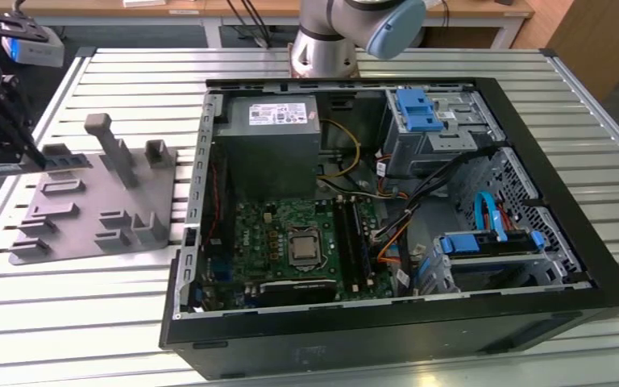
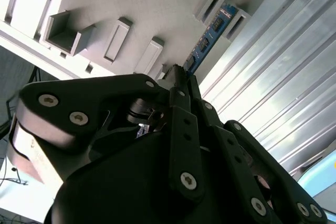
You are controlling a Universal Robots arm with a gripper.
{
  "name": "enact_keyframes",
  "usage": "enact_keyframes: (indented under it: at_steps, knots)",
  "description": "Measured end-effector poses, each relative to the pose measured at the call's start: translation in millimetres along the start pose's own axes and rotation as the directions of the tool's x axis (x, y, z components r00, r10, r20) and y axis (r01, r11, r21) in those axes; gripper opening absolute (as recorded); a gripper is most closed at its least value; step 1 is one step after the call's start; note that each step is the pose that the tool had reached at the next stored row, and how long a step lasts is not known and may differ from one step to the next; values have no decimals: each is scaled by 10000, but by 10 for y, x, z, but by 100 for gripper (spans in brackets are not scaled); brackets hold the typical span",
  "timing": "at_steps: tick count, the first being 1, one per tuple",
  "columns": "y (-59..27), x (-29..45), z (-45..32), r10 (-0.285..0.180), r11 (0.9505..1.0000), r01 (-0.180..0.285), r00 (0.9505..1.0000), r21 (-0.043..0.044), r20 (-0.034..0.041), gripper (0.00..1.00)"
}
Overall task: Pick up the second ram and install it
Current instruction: 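Pick up the second ram and move it above second insertion slot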
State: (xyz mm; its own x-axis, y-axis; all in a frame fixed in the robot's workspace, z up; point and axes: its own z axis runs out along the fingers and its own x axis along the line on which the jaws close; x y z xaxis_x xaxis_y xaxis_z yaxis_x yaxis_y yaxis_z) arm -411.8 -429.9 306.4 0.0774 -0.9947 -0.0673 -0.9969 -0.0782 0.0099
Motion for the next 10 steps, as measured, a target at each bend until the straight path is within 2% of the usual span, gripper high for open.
enact_keyframes:
  at_steps: [10]
  knots:
    - [2,-11,-170,-1,10000,1,10000,7,83,14]
